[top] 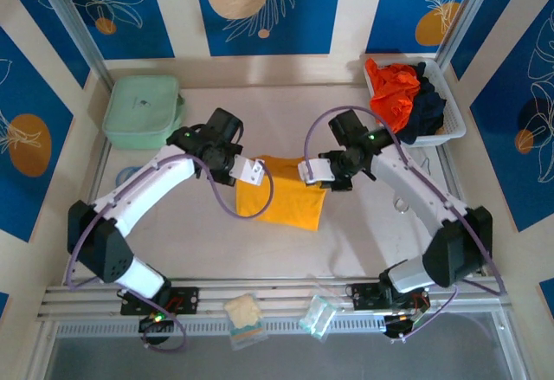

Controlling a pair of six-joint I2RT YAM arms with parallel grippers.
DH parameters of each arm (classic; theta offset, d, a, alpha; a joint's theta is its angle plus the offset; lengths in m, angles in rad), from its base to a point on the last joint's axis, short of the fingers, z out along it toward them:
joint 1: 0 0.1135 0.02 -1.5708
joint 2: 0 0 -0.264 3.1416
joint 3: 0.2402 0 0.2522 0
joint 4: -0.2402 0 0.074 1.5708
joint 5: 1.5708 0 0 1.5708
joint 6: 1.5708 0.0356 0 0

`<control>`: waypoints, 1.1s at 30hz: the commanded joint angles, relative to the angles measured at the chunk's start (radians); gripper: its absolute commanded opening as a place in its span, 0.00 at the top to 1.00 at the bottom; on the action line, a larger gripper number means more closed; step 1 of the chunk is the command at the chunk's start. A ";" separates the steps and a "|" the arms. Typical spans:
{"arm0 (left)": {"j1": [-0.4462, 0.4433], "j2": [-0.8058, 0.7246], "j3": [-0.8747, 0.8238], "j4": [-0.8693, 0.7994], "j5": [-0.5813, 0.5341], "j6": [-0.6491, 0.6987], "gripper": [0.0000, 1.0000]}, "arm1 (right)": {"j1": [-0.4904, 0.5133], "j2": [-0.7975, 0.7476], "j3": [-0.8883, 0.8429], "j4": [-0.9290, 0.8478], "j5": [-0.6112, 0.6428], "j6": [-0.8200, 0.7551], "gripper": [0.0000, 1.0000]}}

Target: Fold and stack the t-shirts

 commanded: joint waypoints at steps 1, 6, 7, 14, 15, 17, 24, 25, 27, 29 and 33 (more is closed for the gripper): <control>0.042 0.062 0.017 0.076 0.041 0.024 1.00 | -0.040 0.084 0.064 0.012 -0.071 -0.047 1.00; 0.073 0.158 0.019 0.212 0.032 0.023 1.00 | -0.080 0.209 0.125 0.060 -0.053 -0.041 1.00; 0.078 0.175 0.023 0.234 0.030 0.024 1.00 | -0.084 0.229 0.134 0.069 -0.049 -0.037 1.00; 0.100 0.310 0.051 0.392 0.004 0.037 1.00 | -0.115 0.370 0.165 0.159 -0.013 -0.001 1.00; 0.103 0.325 0.049 0.414 -0.002 0.039 1.00 | -0.118 0.387 0.164 0.182 -0.004 0.008 1.00; 0.107 0.355 0.050 0.454 -0.008 0.036 1.00 | -0.124 0.415 0.167 0.206 0.008 0.019 1.00; 0.114 0.423 0.025 0.631 -0.044 0.004 1.00 | -0.138 0.493 0.172 0.299 0.032 0.076 0.90; 0.115 0.430 0.026 0.651 -0.052 -0.002 1.00 | -0.139 0.497 0.170 0.312 0.034 0.085 0.85; 0.115 0.446 0.026 0.698 -0.075 -0.020 0.87 | -0.141 0.500 0.165 0.353 0.040 0.119 0.75; 0.115 0.450 0.025 0.751 -0.098 -0.052 0.61 | -0.144 0.493 0.161 0.388 0.038 0.152 0.69; 0.115 0.443 0.034 0.880 -0.183 -0.142 0.40 | -0.155 0.452 0.163 0.456 0.030 0.240 0.52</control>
